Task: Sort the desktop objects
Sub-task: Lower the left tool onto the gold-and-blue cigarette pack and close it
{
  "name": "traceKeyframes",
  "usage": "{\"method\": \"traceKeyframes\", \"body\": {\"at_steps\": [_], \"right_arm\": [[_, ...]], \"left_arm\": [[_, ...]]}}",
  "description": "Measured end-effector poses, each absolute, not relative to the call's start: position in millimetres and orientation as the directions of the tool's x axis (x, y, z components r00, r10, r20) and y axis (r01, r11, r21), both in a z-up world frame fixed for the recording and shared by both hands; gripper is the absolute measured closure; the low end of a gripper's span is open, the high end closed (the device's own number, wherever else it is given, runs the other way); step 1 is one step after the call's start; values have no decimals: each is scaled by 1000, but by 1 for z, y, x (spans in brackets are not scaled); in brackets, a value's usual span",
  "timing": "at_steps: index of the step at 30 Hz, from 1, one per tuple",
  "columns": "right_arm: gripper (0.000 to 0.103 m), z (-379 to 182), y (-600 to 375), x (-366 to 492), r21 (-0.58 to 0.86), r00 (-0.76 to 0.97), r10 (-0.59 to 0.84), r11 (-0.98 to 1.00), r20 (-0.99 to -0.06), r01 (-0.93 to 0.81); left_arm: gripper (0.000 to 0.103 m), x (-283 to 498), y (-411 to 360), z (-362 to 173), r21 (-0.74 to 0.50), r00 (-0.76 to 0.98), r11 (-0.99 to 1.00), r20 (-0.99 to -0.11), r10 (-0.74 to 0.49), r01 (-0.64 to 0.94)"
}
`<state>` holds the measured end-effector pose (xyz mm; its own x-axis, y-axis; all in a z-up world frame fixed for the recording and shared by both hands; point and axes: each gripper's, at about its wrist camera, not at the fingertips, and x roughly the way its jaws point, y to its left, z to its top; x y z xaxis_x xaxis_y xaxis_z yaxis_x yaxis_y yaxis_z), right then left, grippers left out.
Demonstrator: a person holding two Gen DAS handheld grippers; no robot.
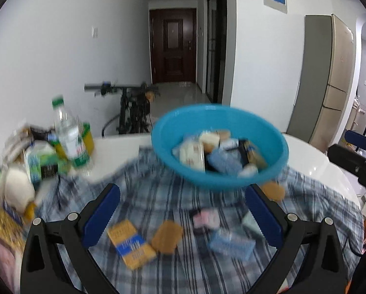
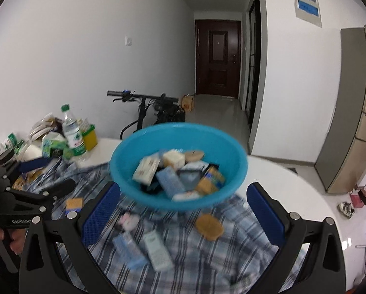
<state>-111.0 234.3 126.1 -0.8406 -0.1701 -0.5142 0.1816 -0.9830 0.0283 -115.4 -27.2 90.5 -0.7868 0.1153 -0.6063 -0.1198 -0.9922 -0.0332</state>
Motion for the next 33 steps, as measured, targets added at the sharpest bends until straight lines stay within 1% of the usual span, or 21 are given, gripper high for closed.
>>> {"method": "traceKeyframes", "body": {"at_steps": [4, 8, 13, 18, 24, 29, 33], "right_arm": [[0, 104, 230, -96, 43, -826, -169, -984, -537, 173], [0, 81, 222, -89, 38, -816, -164, -984, -554, 172], [0, 53, 206, -84, 1, -780, -169, -977, -603, 212], [0, 25, 206, -79, 44, -739, -192, -976, -645, 215], [0, 7, 212, -87, 74, -712, -181, -981, -678, 179], [0, -2, 218, -93, 108, -692, -197, -980, -695, 170], [0, -7, 217, -96, 123, -678, -208, -977, -705, 172]], "left_arm": [[0, -101, -34, 54, -88, -732, -990, -667, 138, -106], [0, -90, -39, 33, -99, -727, -991, -674, 132, -89], [0, -81, -40, 23, -112, -724, -990, -675, 142, -90], [0, -78, -42, 10, -87, -708, -992, -694, 127, -92], [0, -93, -68, 4, -87, -690, -995, -716, 100, -53], [0, -113, -84, -2, -60, -664, -992, -738, 119, -111], [0, -126, -90, -12, -73, -618, -985, -771, 153, -154]]}}
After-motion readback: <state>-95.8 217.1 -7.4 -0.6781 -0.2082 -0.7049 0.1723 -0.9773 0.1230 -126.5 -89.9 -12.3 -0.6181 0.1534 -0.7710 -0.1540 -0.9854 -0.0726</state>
